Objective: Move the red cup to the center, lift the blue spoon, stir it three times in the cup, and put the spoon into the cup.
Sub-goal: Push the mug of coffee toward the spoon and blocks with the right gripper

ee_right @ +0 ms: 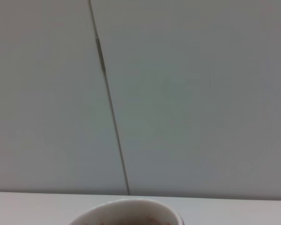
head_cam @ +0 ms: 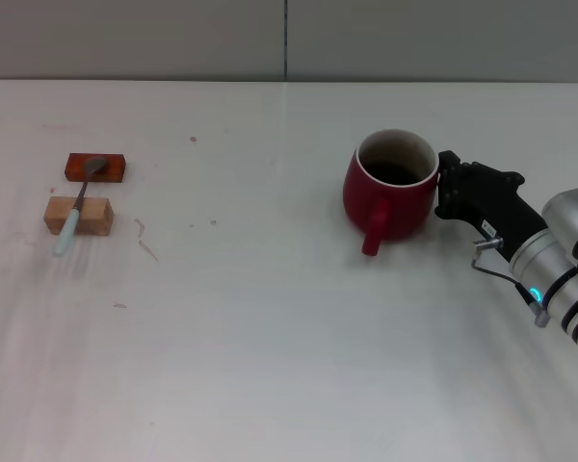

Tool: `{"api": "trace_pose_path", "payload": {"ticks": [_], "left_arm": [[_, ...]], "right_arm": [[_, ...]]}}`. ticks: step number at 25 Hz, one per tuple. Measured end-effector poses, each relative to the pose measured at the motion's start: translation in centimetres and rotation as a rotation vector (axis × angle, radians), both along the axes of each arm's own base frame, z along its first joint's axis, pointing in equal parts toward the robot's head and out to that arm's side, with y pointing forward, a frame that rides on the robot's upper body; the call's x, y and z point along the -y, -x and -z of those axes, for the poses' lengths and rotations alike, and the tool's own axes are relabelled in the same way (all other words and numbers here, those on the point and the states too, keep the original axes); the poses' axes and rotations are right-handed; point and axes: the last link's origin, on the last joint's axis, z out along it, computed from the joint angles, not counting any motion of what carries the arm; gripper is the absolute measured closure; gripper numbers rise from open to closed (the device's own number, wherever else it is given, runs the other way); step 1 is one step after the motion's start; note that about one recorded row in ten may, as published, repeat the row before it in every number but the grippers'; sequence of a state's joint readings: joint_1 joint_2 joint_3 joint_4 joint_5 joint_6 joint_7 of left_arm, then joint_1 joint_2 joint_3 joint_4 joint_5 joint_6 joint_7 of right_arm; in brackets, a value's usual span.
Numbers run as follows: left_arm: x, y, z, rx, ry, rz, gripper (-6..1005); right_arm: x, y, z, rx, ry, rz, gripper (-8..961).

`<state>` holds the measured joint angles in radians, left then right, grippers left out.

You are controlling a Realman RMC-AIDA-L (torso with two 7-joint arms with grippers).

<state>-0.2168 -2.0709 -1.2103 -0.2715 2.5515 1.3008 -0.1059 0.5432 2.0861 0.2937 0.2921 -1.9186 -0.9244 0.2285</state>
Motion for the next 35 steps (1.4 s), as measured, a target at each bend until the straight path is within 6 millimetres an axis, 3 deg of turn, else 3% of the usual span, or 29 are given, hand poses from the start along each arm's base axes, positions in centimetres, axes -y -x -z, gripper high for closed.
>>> {"api": "trace_pose_path", "payload": {"ticks": [23, 35], "left_arm": [[-0.2, -0.3, 0.2, -0.001, 0.010, 0.012, 202], [-0.2, -0.5, 0.5, -0.005, 0.025, 0.021, 205]], "right_arm": [[-0.3, 4.4, 2.6, -0.019, 0.114, -0.122, 954], [-0.5, 5.2, 3.1, -0.012, 0.141, -0.134, 954]]}}
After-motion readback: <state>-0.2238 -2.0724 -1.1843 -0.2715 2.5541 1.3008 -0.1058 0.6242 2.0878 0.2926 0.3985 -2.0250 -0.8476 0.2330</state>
